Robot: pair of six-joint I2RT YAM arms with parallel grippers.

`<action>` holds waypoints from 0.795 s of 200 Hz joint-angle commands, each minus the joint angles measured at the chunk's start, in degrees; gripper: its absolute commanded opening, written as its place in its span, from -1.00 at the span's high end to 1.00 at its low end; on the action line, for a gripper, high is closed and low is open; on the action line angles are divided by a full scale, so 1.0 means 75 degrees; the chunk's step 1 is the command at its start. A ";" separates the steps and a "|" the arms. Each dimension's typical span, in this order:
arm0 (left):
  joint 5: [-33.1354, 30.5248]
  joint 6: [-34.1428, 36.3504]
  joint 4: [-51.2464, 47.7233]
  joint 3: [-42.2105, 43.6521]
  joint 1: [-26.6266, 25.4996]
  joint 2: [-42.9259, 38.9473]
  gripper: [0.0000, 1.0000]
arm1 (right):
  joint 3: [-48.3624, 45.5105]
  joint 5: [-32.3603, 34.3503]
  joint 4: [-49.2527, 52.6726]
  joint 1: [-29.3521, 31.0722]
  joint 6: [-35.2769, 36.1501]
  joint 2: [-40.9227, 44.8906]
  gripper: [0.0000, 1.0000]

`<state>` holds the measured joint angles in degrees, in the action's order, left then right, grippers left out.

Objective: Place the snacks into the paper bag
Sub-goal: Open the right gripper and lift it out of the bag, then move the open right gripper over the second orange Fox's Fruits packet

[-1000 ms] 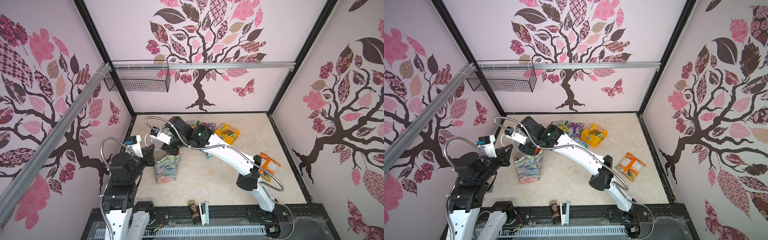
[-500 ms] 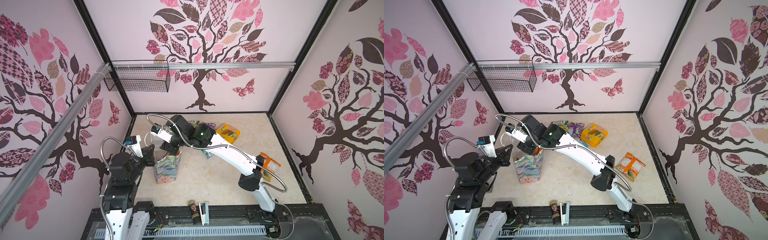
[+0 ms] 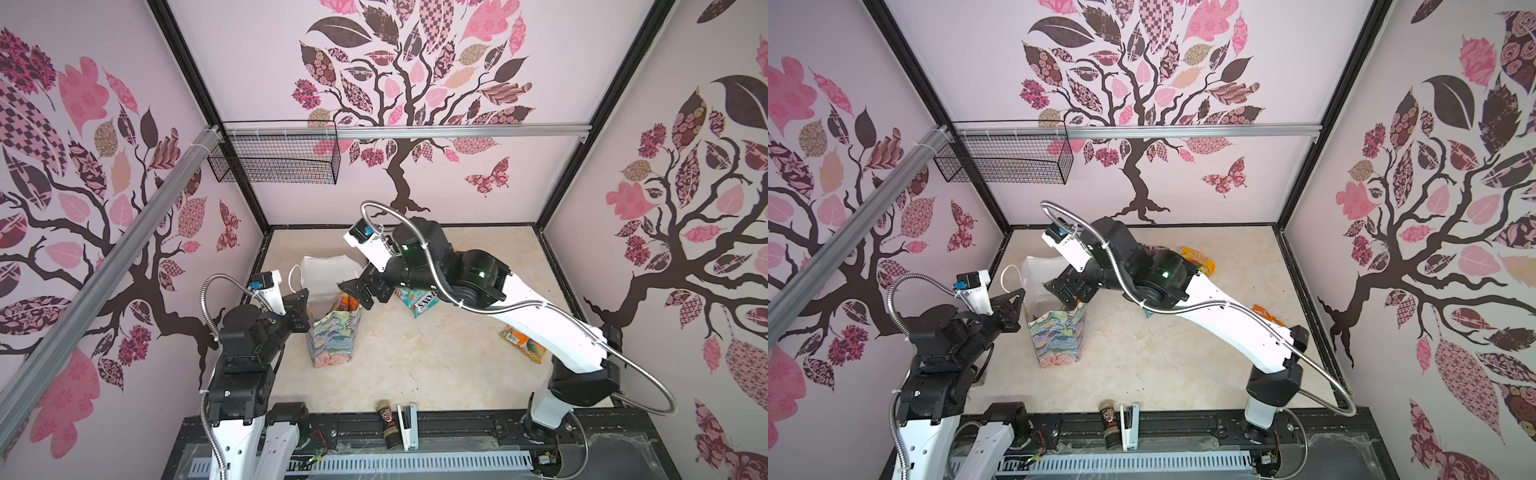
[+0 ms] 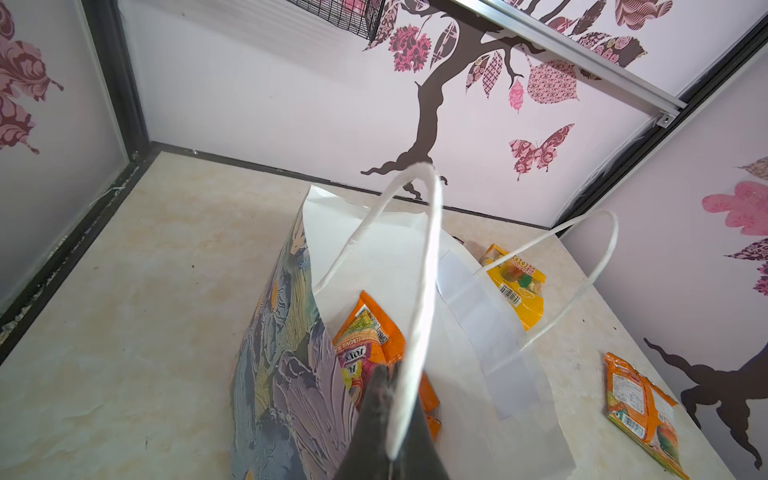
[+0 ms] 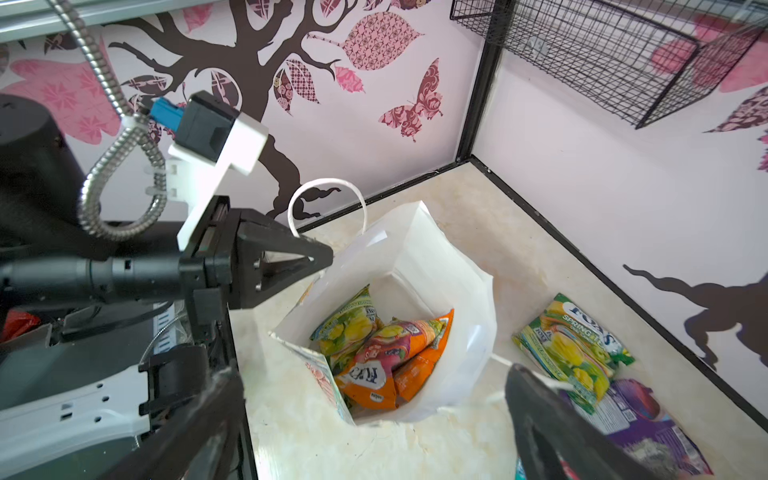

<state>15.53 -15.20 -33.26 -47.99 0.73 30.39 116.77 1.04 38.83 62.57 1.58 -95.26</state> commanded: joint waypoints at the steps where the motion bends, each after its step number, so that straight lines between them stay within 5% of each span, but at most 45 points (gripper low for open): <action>1: 0.0074 0.0027 0.0139 0.0087 0.0029 0.0014 1.00 | -0.0884 0.0778 -0.0618 0.0031 -0.0428 0.1017 -1.00; 69: 0.0086 0.0072 0.0192 0.0003 0.0025 0.0112 1.00 | -0.4120 0.3475 -0.0367 -0.0154 -0.1470 0.3354 -0.99; 125: 0.0055 0.0070 0.0186 -0.0003 0.0023 0.0167 1.00 | -0.5973 0.4560 -0.0300 -0.1040 -0.2140 0.4622 -0.99; 159: 0.0051 0.0081 0.0161 -0.0010 0.0022 0.0177 1.00 | -0.6584 0.4255 0.0022 -0.1902 -0.2635 0.4471 -0.99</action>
<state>15.68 -15.14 -33.08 -47.99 0.73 31.79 69.54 31.79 37.34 52.36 -14.28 -60.88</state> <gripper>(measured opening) 0.051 0.997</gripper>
